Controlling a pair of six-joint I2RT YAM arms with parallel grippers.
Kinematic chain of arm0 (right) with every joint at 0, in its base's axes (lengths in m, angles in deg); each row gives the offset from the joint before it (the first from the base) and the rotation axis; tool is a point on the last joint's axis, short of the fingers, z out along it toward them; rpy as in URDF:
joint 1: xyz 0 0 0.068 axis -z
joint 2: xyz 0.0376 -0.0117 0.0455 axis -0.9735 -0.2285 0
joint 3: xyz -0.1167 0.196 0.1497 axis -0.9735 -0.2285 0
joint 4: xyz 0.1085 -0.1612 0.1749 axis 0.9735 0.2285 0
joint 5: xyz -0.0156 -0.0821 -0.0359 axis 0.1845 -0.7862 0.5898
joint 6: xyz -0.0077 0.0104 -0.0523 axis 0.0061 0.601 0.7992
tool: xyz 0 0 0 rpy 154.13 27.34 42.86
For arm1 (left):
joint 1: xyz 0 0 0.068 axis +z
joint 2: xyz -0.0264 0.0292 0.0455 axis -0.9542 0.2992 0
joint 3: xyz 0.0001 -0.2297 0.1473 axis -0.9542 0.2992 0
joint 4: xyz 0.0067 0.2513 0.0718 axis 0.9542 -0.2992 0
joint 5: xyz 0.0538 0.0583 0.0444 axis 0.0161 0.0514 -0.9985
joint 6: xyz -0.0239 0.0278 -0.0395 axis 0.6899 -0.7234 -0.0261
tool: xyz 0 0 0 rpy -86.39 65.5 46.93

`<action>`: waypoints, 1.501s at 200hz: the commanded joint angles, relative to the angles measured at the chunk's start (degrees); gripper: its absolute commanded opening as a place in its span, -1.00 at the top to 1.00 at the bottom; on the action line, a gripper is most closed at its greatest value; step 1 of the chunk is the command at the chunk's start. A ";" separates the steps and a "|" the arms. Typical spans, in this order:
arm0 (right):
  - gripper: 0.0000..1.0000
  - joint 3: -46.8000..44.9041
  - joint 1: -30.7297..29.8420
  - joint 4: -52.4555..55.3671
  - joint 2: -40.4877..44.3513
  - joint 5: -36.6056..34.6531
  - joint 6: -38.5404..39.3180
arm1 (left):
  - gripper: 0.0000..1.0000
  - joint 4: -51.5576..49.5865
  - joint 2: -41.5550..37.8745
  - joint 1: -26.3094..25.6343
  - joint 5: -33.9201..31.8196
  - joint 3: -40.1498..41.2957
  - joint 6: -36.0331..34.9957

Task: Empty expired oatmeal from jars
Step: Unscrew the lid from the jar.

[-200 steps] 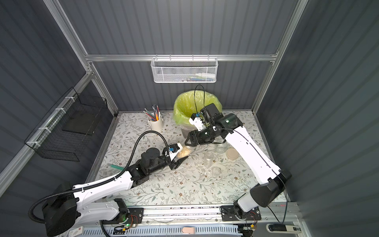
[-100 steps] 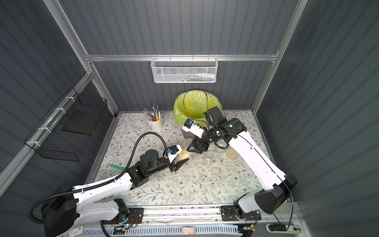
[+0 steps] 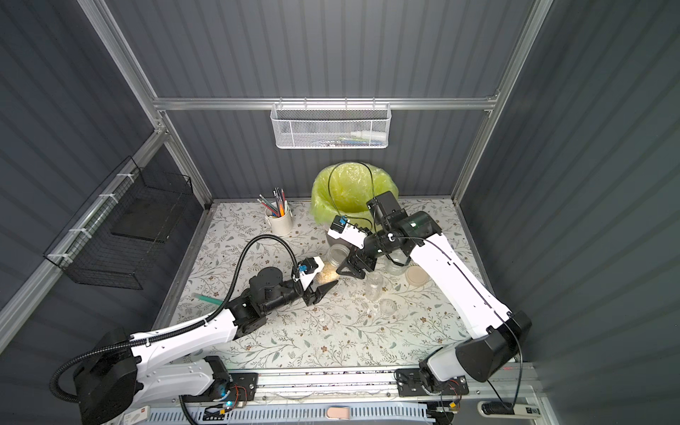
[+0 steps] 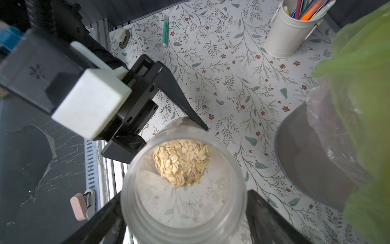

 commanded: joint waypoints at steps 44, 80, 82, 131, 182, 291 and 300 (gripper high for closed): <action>-0.98 -7.70 2.84 -10.97 8.64 1.86 -4.73 | 0.74 2.68 -0.24 -0.24 -0.55 -1.56 0.68; -0.98 -12.09 5.83 -16.47 12.71 1.58 -11.71 | 0.75 2.01 -0.66 -0.29 -1.83 -1.56 -0.49; -0.98 -12.23 6.07 -16.62 12.94 1.59 -12.19 | 0.75 1.93 -0.59 -0.29 -1.91 -1.62 -0.59; -0.98 -7.65 8.77 -11.81 12.89 2.01 -29.81 | 0.76 -1.68 1.06 -0.28 -5.73 -3.99 -5.81; -0.73 -2.76 9.08 -6.32 8.74 4.56 -60.73 | 0.76 -3.61 3.17 -0.37 -9.74 -6.10 -11.36; -0.75 1.30 7.51 -1.64 0.83 0.44 -70.16 | 0.75 -6.88 4.42 -0.37 -11.26 -9.27 -17.61; -0.75 1.75 7.33 -1.74 0.13 0.66 -70.25 | 0.75 -7.18 4.59 -0.34 -11.16 -9.51 -17.89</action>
